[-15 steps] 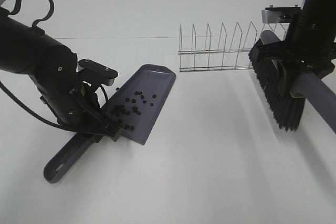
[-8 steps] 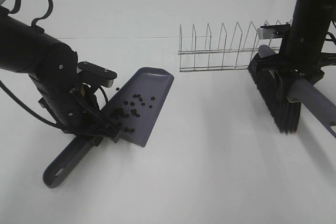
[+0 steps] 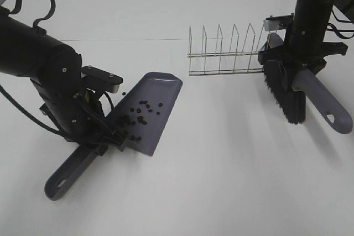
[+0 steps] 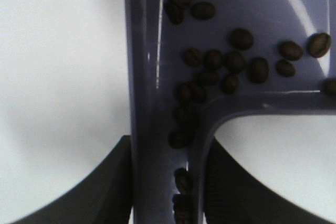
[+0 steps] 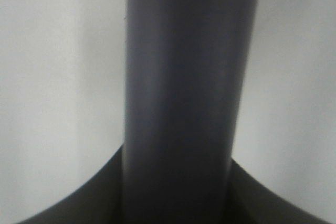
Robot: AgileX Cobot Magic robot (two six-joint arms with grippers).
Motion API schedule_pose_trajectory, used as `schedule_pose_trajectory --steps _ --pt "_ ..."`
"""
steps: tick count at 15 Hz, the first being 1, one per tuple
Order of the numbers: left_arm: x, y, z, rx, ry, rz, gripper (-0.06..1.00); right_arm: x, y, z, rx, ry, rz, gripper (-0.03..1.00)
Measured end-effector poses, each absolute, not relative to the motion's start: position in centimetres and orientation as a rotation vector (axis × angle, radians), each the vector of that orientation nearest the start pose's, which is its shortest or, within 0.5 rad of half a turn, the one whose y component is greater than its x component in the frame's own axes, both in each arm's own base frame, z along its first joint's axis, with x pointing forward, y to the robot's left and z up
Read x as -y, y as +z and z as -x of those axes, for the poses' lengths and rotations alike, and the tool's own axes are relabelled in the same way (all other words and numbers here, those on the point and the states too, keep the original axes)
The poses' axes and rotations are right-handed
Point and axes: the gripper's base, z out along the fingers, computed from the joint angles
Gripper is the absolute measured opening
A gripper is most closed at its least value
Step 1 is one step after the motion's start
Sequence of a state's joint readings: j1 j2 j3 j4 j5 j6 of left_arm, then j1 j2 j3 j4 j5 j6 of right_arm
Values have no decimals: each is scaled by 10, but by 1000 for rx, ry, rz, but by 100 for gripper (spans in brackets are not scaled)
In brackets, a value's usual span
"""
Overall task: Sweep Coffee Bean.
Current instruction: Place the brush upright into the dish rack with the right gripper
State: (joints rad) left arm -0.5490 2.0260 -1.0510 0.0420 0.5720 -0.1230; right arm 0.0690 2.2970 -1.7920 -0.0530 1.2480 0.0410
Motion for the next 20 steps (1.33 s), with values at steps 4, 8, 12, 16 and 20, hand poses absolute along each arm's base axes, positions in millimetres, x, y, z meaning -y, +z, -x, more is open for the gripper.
schedule_pose_trajectory --steps 4,8,12,16,20 --pt "177 88 -292 -2985 -8 -686 31 -21 139 -475 -3142 -75 52 29" --pt "177 88 -291 -2996 -11 -679 31 -9 140 -486 -3103 20 8 29" --pt "177 88 -291 -2998 -12 -677 31 -12 141 -486 -3101 96 31 29" --pt "177 88 -291 -2998 -12 -677 31 -13 141 -486 -3101 106 14 29" --pt "177 88 -291 -3000 -16 -672 31 -15 142 -488 -3085 148 -5 45"
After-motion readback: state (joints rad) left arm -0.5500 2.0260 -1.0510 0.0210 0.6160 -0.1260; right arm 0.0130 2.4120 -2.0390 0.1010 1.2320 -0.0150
